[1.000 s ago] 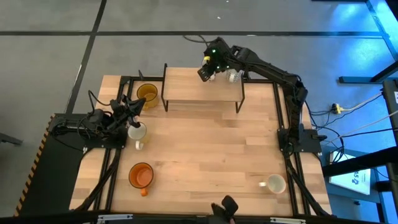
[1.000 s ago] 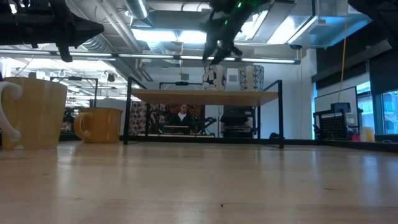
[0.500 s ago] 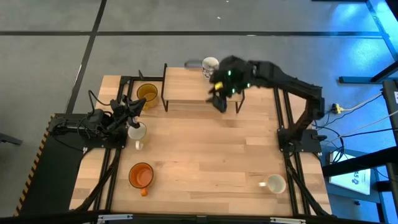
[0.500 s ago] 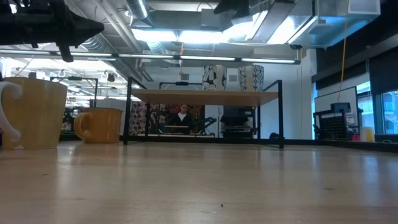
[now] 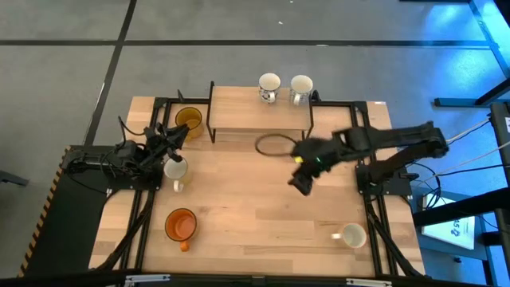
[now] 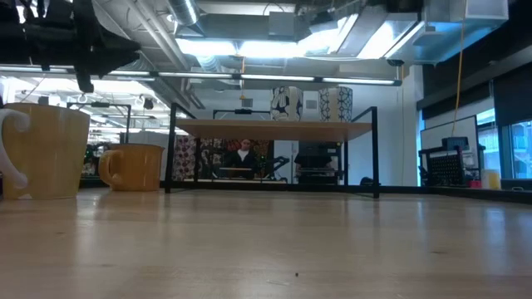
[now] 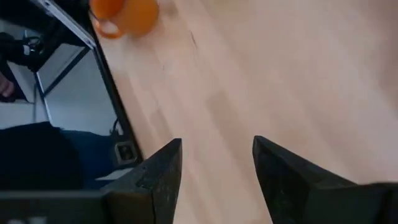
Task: Place coffee mugs
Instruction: Put the yellow patterned mug on the shelf
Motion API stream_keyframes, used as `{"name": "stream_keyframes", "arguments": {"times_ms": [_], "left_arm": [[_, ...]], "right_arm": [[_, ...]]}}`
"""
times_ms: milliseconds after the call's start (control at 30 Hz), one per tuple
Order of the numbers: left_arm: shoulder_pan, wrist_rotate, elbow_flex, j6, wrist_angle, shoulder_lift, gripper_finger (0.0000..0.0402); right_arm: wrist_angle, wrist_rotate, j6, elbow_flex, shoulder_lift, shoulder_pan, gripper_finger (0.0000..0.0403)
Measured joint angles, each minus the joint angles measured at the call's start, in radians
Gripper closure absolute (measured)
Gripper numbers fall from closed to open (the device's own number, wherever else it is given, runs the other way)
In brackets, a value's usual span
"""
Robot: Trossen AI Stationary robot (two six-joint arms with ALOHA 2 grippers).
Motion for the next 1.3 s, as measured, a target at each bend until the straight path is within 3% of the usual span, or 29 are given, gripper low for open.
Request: {"name": "stream_keyframes", "arguments": {"times_ms": [200, 400, 700, 900, 1033, 1300], "left_arm": [[0.0, -0.046, 0.0, -0.028, -0.019, 0.0, 0.0301], [0.0, -0.048, 0.0, -0.028, -0.023, 0.0, 0.0301], [0.0, -0.045, 0.0, -0.028, -0.024, 0.0, 0.0301], [0.0, -0.046, 0.0, -0.028, -0.025, 0.0, 0.0301], [0.0, -0.046, 0.0, -0.028, -0.025, 0.0, 0.0301], [0.0, -0.046, 0.0, -0.028, -0.025, 0.0, 0.0301]], "right_arm": [[-0.001, 0.03, 0.37, -0.14, -0.079, 0.177, 0.0221], [0.002, -0.085, 0.611, -0.227, -0.08, 0.31, 0.0221], [0.009, -0.154, 1.041, -0.34, -0.079, 0.501, 0.0221], [0.008, -0.102, 1.329, -0.405, -0.079, 0.594, 0.0221], [0.01, -0.027, 1.44, -0.451, -0.079, 0.624, 0.0221], [0.068, -0.006, 1.447, -0.544, -0.079, 0.623, 0.0221]]}}
